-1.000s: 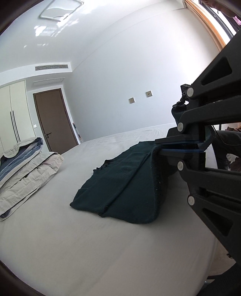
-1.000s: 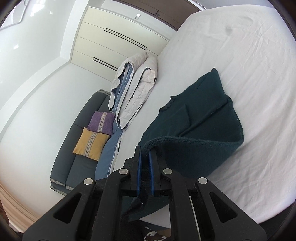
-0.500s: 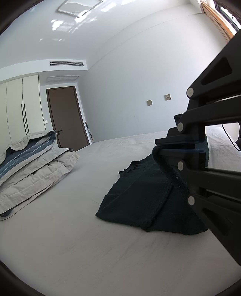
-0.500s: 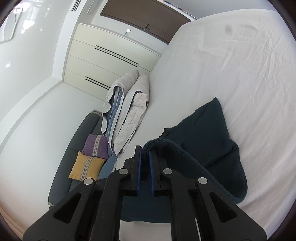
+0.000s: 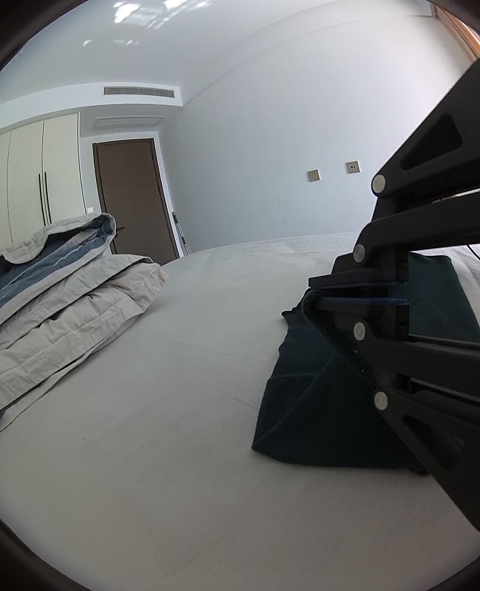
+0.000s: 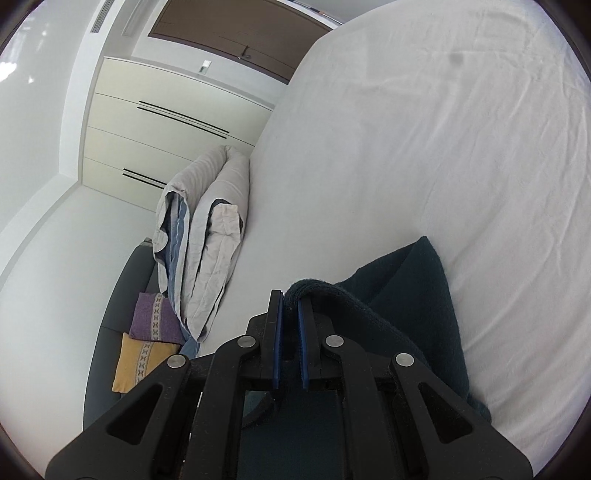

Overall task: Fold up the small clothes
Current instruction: 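Lift the hem with both tools and fold it toward the collar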

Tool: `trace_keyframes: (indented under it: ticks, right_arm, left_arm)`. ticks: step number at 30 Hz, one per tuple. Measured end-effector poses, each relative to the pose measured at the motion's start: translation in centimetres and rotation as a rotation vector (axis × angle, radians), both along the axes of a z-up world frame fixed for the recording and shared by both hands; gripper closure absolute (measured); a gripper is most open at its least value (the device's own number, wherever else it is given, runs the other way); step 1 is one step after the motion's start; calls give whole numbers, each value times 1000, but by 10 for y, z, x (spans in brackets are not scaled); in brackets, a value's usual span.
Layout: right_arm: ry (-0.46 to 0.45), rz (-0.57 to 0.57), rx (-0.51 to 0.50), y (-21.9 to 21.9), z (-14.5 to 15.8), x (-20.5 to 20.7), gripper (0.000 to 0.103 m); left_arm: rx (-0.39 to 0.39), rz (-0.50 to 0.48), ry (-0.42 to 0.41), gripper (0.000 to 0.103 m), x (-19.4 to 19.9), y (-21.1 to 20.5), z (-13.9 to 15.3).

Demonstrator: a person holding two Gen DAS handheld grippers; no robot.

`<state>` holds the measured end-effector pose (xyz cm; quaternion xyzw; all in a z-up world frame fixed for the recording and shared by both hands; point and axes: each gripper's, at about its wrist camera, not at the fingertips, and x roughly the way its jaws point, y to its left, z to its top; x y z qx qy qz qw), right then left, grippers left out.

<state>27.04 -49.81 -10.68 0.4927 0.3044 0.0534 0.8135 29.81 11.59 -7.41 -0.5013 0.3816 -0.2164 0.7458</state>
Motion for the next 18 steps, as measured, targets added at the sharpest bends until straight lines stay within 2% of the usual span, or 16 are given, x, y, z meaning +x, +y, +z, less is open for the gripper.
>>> trace_keyframes:
  ticks: [3, 4, 5, 6, 7, 8, 10, 13, 15, 18]
  right_arm:
    - [77, -18, -25, -8, -21, 34, 93]
    - [108, -27, -50, -10, -26, 44, 92]
    - [125, -38, -82, -12, -31, 52, 92]
    - [130, -59, -127, -13, -32, 58, 91]
    - [124, -81, -168, -15, -32, 62, 84]
    - [113, -97, -187, -17, -32, 66, 72]
    - [89, -109, -189, -20, -31, 67, 57]
    - [98, -91, -245, -15, -25, 60, 57]
    - [102, -42, -288, -4, -19, 52, 57]
    - [110, 46, -378, 17, -9, 35, 57]
  left_arm:
    - [26, 41, 34, 97, 22, 2, -18]
    - [29, 55, 52, 92, 28, 4, -24]
    - [26, 65, 65, 81, 32, 6, -31]
    - [20, 77, 75, 75, 34, 8, -37]
    - [17, 84, 82, 75, 34, 10, -41]
    - [20, 84, 86, 75, 33, 10, -44]
    - [34, 76, 81, 73, 27, 8, -44]
    - [89, 50, 45, 70, 13, 1, -34]
    - [129, 33, 23, 58, -1, -5, -26]
    - [235, 8, -4, 46, -20, -15, -15]
